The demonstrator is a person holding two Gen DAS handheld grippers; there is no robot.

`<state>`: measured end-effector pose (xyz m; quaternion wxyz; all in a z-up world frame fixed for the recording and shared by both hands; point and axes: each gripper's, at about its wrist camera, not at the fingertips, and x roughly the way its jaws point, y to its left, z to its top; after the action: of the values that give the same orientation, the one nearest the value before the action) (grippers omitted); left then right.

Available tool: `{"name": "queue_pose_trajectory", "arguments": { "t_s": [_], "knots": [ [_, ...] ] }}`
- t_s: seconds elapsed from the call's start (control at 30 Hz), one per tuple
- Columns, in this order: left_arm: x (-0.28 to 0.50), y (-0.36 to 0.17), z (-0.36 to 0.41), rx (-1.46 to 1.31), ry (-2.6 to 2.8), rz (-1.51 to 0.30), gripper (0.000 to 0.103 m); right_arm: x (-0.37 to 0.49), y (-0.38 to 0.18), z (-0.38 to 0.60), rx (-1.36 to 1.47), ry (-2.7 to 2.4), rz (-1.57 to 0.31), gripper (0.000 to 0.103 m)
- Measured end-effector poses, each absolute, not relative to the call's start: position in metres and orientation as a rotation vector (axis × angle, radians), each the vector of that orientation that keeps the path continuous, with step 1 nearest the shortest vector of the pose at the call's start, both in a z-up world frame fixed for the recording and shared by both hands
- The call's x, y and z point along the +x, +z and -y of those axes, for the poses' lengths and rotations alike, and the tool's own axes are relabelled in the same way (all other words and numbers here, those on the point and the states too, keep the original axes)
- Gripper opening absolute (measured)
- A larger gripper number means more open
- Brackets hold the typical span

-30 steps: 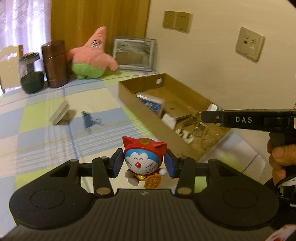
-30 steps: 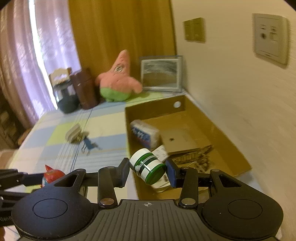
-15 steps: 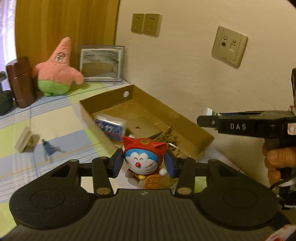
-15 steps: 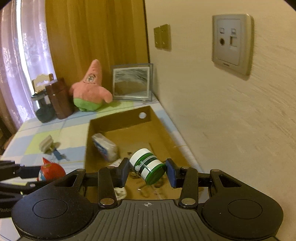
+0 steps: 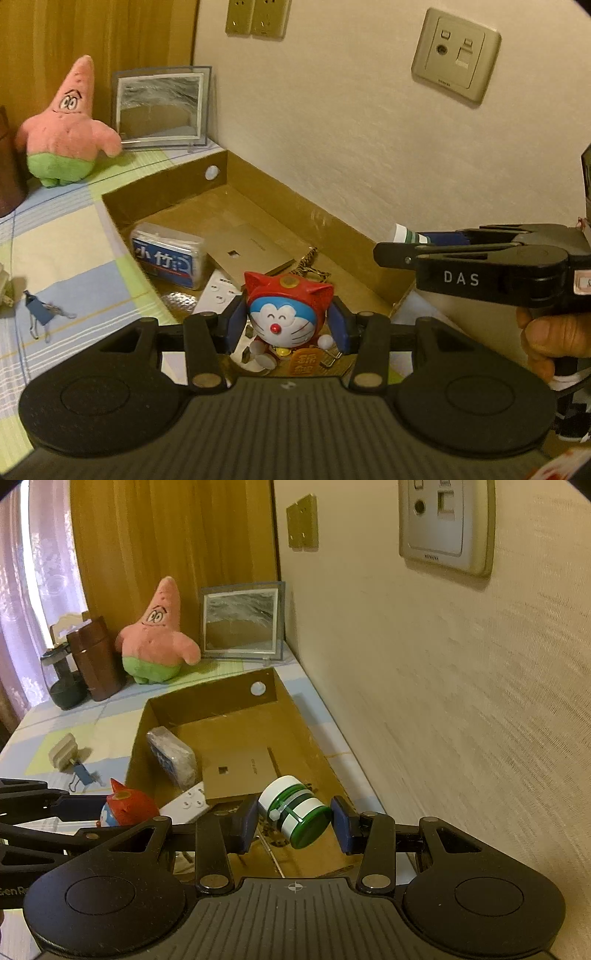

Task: Organize rigid objects
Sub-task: 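Lower the Doraemon figure into the tray and open the left gripper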

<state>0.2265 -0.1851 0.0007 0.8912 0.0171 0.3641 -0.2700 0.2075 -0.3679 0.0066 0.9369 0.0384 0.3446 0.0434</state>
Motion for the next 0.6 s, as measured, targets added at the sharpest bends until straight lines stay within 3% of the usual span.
{"name": "queue_pose_trajectory", "arguments": {
  "t_s": [0.37, 0.47, 0.6],
  "knots": [
    [0.236, -0.013, 0.194, 0.06, -0.578, -0.805, 0.042, 0.214, -0.002, 0.369, 0.095, 0.086, -0.72, 0.039],
    [0.233, -0.012, 0.193, 0.064, -0.57, -0.792, 0.054, 0.216, -0.002, 0.37, 0.099, 0.086, -0.72, 0.039],
    [0.231, -0.006, 0.184, 0.044, -0.543, -0.776, 0.055, 0.215, -0.002, 0.371, 0.101, 0.082, -0.716, 0.039]
  ]
}}
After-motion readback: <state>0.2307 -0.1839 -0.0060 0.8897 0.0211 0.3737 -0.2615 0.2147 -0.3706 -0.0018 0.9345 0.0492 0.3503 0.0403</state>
